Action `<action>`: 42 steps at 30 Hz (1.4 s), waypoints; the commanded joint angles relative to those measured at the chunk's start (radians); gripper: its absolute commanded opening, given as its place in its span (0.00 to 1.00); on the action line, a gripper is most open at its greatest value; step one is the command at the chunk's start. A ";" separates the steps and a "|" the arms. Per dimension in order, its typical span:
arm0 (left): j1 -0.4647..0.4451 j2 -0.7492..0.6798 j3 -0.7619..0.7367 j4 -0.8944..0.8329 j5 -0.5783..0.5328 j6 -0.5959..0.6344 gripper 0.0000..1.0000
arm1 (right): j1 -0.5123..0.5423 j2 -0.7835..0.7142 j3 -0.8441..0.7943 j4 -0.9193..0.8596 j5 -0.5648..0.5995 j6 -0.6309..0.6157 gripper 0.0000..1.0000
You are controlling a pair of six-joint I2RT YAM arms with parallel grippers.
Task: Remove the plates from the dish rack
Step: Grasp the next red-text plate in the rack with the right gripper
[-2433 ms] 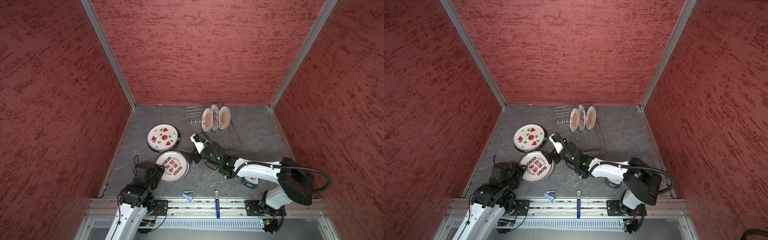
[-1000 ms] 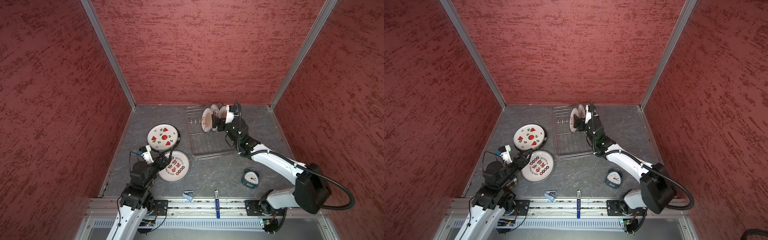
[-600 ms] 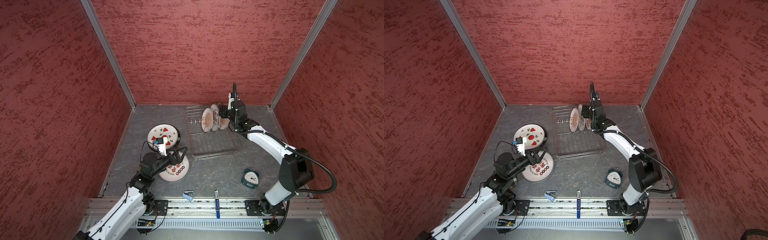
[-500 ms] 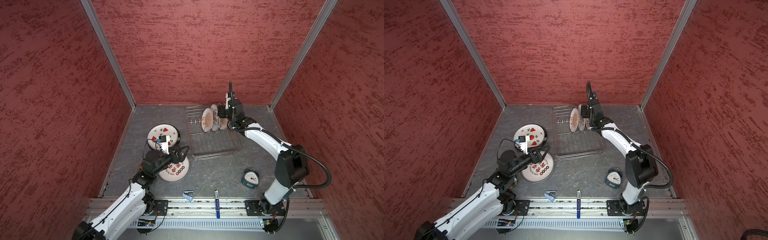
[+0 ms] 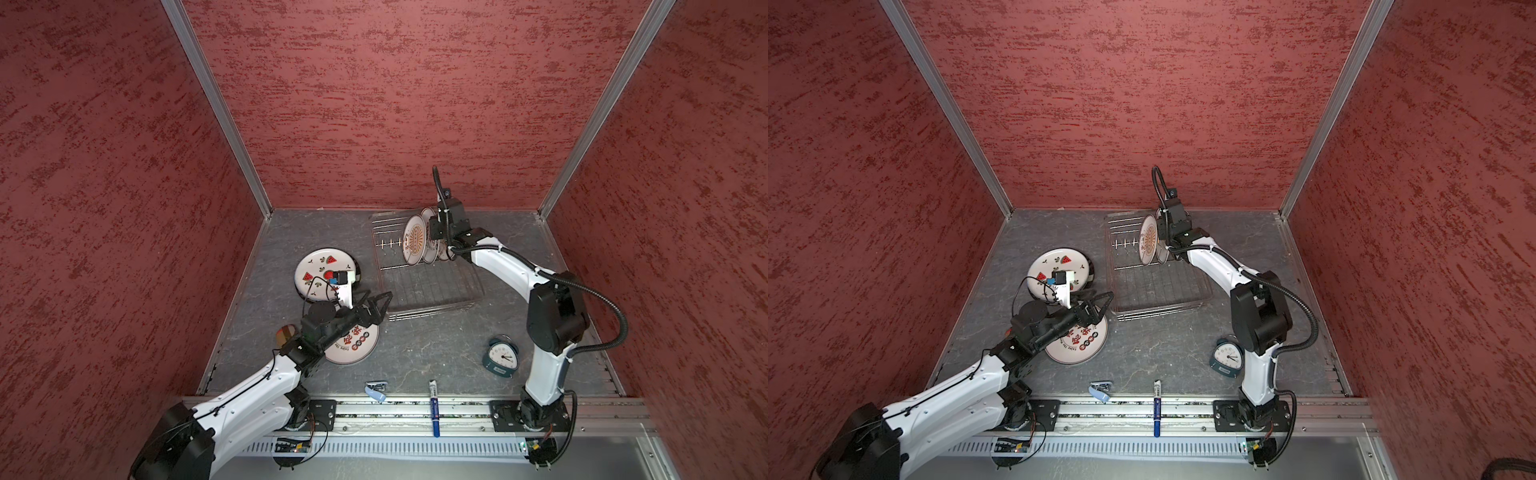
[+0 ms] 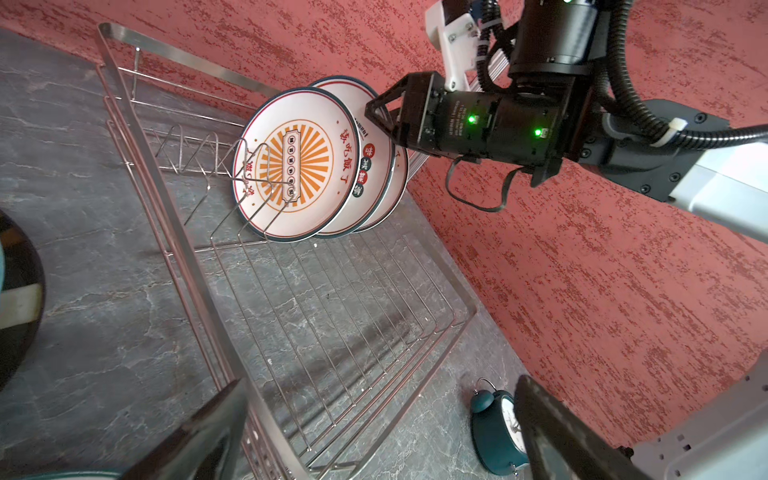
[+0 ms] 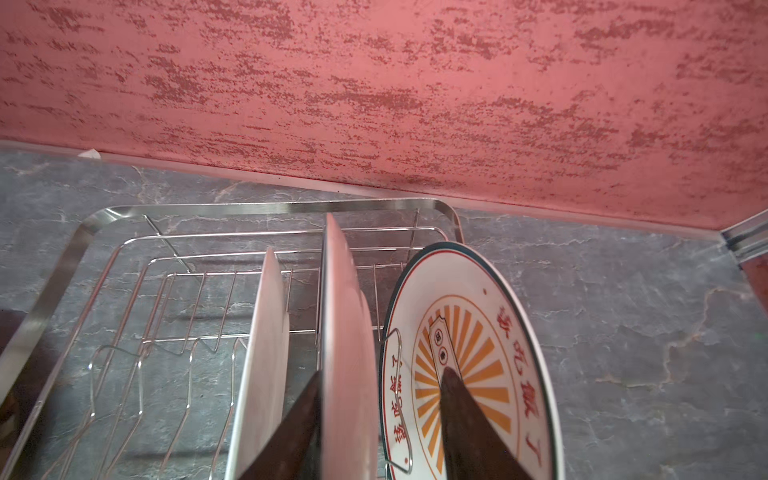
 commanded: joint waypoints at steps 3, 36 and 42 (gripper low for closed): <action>-0.018 -0.002 0.006 0.038 -0.039 0.021 0.99 | 0.026 0.062 0.076 -0.058 0.149 -0.011 0.35; -0.021 -0.108 -0.044 -0.056 -0.104 0.016 0.99 | 0.114 0.044 0.205 -0.068 0.417 -0.136 0.07; -0.021 -0.122 -0.049 -0.061 -0.108 0.013 0.99 | 0.134 -0.062 0.114 0.019 0.465 -0.176 0.07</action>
